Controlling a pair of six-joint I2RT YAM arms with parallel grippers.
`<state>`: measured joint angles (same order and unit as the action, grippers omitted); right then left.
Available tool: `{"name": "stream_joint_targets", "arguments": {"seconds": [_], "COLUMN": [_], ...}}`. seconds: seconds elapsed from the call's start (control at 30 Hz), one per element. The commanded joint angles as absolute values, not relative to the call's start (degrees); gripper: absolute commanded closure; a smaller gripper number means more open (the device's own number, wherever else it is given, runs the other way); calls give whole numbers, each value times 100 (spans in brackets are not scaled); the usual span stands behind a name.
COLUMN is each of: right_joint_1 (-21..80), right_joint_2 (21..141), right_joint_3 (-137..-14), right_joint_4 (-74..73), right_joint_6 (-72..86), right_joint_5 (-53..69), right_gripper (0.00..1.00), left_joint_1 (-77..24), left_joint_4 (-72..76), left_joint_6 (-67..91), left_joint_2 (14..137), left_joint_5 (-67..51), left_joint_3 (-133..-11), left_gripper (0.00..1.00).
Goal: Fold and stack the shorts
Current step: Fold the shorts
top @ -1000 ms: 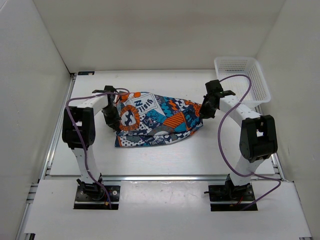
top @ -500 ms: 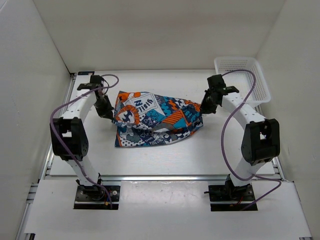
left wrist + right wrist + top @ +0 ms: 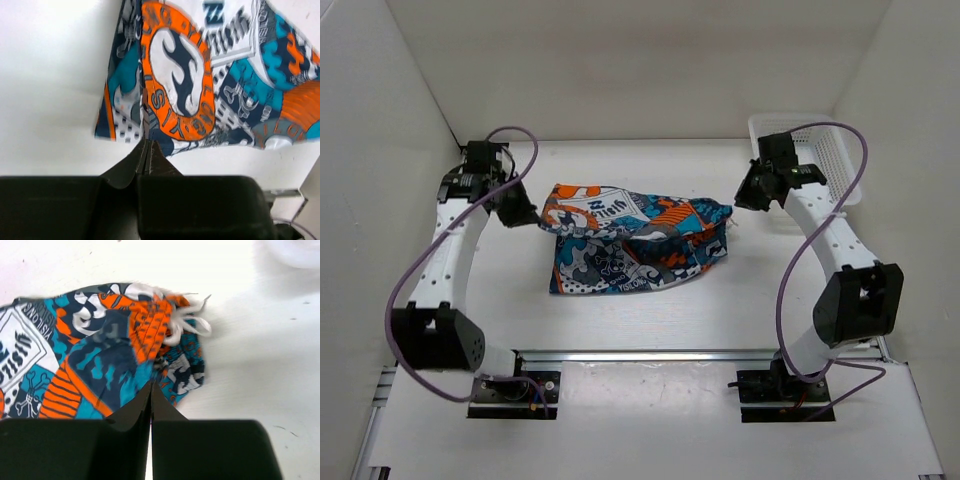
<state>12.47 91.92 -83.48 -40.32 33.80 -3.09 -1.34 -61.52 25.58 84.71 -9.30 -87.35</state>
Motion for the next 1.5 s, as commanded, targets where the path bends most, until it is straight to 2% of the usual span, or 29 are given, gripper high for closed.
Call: {"name": "stream_joint_targets", "arguments": {"seconds": [0.0, 0.17, 0.3, 0.33, 0.37, 0.4, 0.47, 0.5, 0.53, 0.57, 0.67, 0.83, 1.0, 1.1, 1.33, 1.4, 1.43, 1.47], "right_joint_1": [1160, 1160, 1160, 1160, 1160, 1160, 1160, 1160, 1212, 1213, 1213, 1213, 1160, 1160, 1055, 1055, 1055, 1055], "right_joint_2": [8736, 8657, 8657, 8657, 8657, 8657, 8657, 8657, 8727, 8780, 9026, 9527, 9817, 9949, 10449, 10503, 10564, 10564], "right_joint_3": [-8113, -7323, -6699, -6549, -6548, -6548, -6609, -6609, -6688, -6688, -6741, -6689, -6575, -6452, -6337, -6337, -6337, -6267], "right_joint_4": [-4113, -3929, -3683, -3622, -3569, -3568, -3516, -3429, -3428, -3428, -3428, -3138, -2831, -2576, -2066, -2005, -1882, -1829], "right_joint_6": [3209, 3155, 3208, 3208, 3208, 3208, 3156, 3155, 3060, 3059, 2997, 2997, 3181, 3313, 3375, 3436, 3437, 3506], "right_joint_5": [-597, -554, -667, -668, -607, -554, -318, -203, -80, 25, 412, 914, 1143, 1143, 1002, 1002, 1054, 1055], "right_gripper": [99, 99, 99, 93, 87, 81, 67, 57, 33, 25, 20, 7, 7, 7, 17, 26, 28, 31], "left_joint_1": [-132, -264, -438, -561, -745, -747, -747, -747, -695, -642, -571, -519, -396, -168, 518, 589, 589, 589], "left_joint_4": [-6135, -5617, -5327, -5326, -5326, -5431, -5667, -5747, -5826, -5888, -5950, -5608, -5379, -5134, -4501, -4360, -4307, -4307], "left_joint_6": [2759, 2961, 3101, 3103, 3103, 3050, 2980, 2979, 2979, 2979, 3032, 3032, 3032, 3032, 3137, 3138, 3138, 3138], "left_joint_2": [7806, 7444, 7444, 7540, 7680, 7760, 7813, 7813, 7813, 7813, 7892, 8603, 9463, 9703, 10062, 10282, 10483, 10590], "left_joint_5": [-1300, -1424, -1477, -1590, -1591, -1591, -1443, -1119, -968, -845, -712, -659, -545, -545, -879, -1168, -1169, -1221], "left_joint_3": [-7939, -6139, -5390, -5388, -5388, -5553, -5756, -6035, -6195, -6353, -6811, -7215, -7515, -7594, -7479, -7479, -7532, -7532], "left_gripper": [90, 90, 88, 54, 31, 17, 4, 4, 4, 4, 8, 9, 17, 35, 37, 44, 55, 60]}}
